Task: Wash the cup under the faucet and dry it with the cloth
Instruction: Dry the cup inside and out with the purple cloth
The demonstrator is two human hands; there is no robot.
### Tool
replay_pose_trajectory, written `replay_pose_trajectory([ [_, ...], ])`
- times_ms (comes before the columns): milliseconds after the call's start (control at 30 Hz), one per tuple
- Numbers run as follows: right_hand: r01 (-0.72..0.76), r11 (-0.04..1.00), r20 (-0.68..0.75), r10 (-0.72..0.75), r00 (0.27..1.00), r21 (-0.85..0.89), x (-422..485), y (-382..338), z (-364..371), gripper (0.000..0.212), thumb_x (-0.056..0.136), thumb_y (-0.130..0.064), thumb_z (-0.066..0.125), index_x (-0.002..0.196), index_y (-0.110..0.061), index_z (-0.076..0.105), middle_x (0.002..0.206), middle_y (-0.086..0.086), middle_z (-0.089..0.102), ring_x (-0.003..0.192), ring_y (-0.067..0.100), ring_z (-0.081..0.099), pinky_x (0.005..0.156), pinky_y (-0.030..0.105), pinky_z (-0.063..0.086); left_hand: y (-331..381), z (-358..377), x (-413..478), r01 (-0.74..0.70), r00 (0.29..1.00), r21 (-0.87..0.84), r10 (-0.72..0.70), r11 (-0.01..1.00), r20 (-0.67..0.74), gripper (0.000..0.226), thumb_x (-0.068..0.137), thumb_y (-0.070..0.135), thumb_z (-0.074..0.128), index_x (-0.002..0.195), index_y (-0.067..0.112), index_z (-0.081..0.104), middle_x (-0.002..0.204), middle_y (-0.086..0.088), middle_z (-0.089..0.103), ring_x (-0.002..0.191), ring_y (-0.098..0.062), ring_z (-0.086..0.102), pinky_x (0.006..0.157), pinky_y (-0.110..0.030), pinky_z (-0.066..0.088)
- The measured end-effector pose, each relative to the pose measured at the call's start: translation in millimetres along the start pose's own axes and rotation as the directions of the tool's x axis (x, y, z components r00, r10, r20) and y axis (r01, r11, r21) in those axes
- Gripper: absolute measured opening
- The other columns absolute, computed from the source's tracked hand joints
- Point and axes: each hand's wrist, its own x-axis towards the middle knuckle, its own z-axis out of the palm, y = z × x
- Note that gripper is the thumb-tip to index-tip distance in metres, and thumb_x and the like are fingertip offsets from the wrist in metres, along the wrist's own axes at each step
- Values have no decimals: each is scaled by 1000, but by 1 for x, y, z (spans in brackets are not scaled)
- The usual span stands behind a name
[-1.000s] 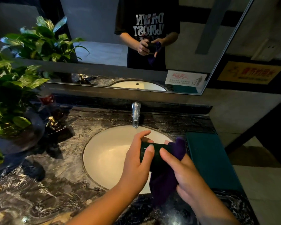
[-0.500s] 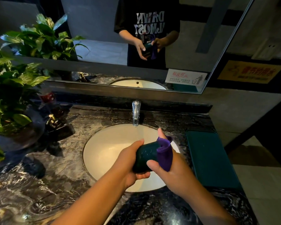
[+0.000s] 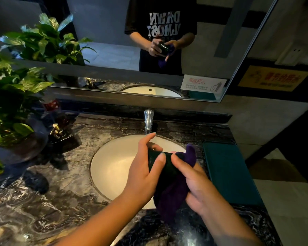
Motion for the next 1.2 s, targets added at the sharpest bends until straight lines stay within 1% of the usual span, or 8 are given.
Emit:
replay_pose_trajectory([
  [167, 196, 944, -11, -206, 979, -265, -3, -9, -5, 58, 72, -28, 87, 125, -28, 62, 109, 1, 77, 100, 17, 74, 94, 39, 55, 19, 8, 9, 343, 938, -285, -341, 895, 59, 39, 104, 43, 46, 142, 48, 36, 118, 9, 60, 105, -10, 66, 91, -33, 59],
  [300, 361, 711, 190, -312, 931, -603, -5, -13, -10, 80, 78, -45, 71, 150, -41, 35, 108, -26, 72, 109, 1, 67, 93, 19, 49, 25, 7, 19, 654, 695, -550, -700, 520, 163, 29, 103, 44, 49, 121, 26, 61, 107, -14, 76, 98, -32, 72, 91, -49, 58],
  [500, 396, 481, 290, -281, 915, -782, -6, -15, -15, 84, 77, -65, 63, 141, -76, 11, 131, -10, 64, 122, 8, 60, 107, 39, 49, 22, -4, 20, 883, 408, -425, -772, 198, 488, 56, 97, 64, 46, 106, 14, 70, 84, -13, 77, 63, -29, 73, 50, -32, 57],
  [700, 358, 650, 144, -359, 922, -670, -3, -3, -8, 93, 79, -52, 69, 157, -48, 18, 115, -12, 67, 105, -1, 65, 90, 20, 48, 23, 12, 21, 672, 728, -366, -665, 644, 166, 37, 102, 45, 49, 119, 15, 64, 95, -9, 71, 66, -15, 68, 45, -28, 49],
  [800, 226, 941, -58, -247, 967, -253, 1, -6, -1, 64, 81, -39, 77, 141, -28, 55, 106, 1, 76, 97, 15, 74, 84, 36, 59, 15, 15, 17, 190, 982, -1, -190, 982, -17, 42, 98, 50, 50, 136, 33, 49, 115, -2, 65, 96, -13, 68, 72, -33, 59],
  [933, 26, 995, 9, -27, 1000, 98, -1, -14, -2, 42, 84, -26, 70, 120, -4, 70, 117, 24, 72, 110, 37, 71, 96, 50, 56, -6, 2, 22, -261, 961, 274, 222, 926, 166, 67, 89, 73, 44, 145, 38, 33, 115, 3, 58, 99, -13, 60, 83, -33, 53],
  [1100, 177, 983, -46, -180, 983, -56, 6, -17, -1, 27, 79, -25, 72, 102, -12, 69, 95, 12, 76, 91, 26, 74, 91, 48, 55, 0, 13, 21, 97, 990, -70, -90, 993, 104, 61, 96, 65, 42, 150, 38, 36, 132, 5, 58, 121, -11, 57, 105, -41, 50],
  [1200, 290, 879, -42, -329, 943, -380, 5, -16, -3, 22, 88, -26, 72, 109, -26, 65, 84, -15, 77, 82, 0, 72, 84, 33, 51, 14, 17, 26, 461, 887, -286, -432, 840, 160, 58, 97, 68, 37, 144, 35, 44, 130, -3, 65, 115, -19, 66, 96, -45, 57],
])
